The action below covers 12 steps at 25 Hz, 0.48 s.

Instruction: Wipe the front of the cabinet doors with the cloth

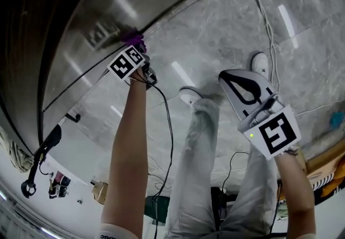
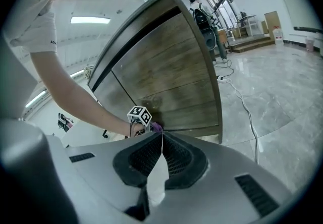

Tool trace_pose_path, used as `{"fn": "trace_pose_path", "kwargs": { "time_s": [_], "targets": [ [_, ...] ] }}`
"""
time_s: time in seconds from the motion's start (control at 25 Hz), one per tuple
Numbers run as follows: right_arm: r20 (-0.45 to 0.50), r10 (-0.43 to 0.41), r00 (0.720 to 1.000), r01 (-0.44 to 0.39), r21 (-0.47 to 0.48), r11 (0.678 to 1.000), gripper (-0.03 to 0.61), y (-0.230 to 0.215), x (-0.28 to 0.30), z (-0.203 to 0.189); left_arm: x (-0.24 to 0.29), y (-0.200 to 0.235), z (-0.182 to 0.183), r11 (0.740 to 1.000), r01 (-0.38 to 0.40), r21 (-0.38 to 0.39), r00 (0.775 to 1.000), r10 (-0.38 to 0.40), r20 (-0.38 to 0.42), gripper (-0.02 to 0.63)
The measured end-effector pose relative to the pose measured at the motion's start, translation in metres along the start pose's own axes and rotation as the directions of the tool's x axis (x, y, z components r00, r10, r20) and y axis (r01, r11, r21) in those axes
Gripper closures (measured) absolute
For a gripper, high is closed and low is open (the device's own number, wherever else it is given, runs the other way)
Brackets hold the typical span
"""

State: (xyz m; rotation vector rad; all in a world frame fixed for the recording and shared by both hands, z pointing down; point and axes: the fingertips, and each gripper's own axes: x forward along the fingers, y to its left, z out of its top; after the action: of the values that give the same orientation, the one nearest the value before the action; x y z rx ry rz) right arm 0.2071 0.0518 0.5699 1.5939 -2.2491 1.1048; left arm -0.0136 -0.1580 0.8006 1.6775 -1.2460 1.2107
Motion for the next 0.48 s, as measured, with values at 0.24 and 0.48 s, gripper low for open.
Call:
{"fn": "trace_pose_path", "kwargs": {
  "time_s": [0.24,0.48],
  "targets": [
    [-0.044,0.042,0.998,-0.043,-0.033,0.999,0.551,0.04,0.02,-0.006,-0.016,0.041,-0.006,1.0,-0.002,-0.007,1.0,0.002,0.006,0.466],
    [-0.083,0.147,0.986,-0.156,-0.117,0.981,0.551,0.082,0.048,0.012,-0.062,0.043,-0.023,0.992,0.122,-0.038,0.987,-0.117,0.109,0.466]
  ]
}}
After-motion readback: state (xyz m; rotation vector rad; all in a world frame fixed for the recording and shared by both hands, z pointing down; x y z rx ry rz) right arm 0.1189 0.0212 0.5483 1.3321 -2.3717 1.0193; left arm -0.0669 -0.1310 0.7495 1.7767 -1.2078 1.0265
